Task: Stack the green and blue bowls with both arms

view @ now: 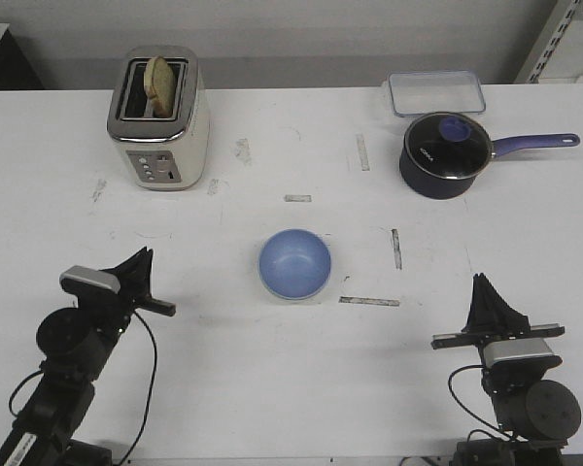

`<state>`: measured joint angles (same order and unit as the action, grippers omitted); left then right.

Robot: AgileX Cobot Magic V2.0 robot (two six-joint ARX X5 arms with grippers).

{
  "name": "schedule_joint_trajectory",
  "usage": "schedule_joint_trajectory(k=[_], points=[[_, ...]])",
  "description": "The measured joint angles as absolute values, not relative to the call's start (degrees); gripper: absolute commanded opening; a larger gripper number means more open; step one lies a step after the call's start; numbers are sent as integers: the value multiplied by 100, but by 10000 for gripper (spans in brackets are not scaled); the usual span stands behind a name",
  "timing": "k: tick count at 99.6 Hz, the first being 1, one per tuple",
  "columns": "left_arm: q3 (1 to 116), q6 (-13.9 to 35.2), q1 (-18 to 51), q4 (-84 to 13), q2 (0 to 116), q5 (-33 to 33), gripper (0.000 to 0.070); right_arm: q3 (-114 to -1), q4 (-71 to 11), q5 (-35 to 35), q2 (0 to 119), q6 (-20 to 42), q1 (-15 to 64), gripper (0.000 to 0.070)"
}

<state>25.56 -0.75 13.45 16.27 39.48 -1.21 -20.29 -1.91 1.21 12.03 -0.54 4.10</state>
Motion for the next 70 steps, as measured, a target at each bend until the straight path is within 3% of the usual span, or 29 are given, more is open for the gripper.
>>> schedule_joint_trajectory(k=[35,70], points=[[1848,-75,908,650,1872,-123,1,-2029,-189,121,1203,-54,410,6],[1848,-75,886,622,1076,-126,2,-2029,-189,121,1203,-54,410,6]])
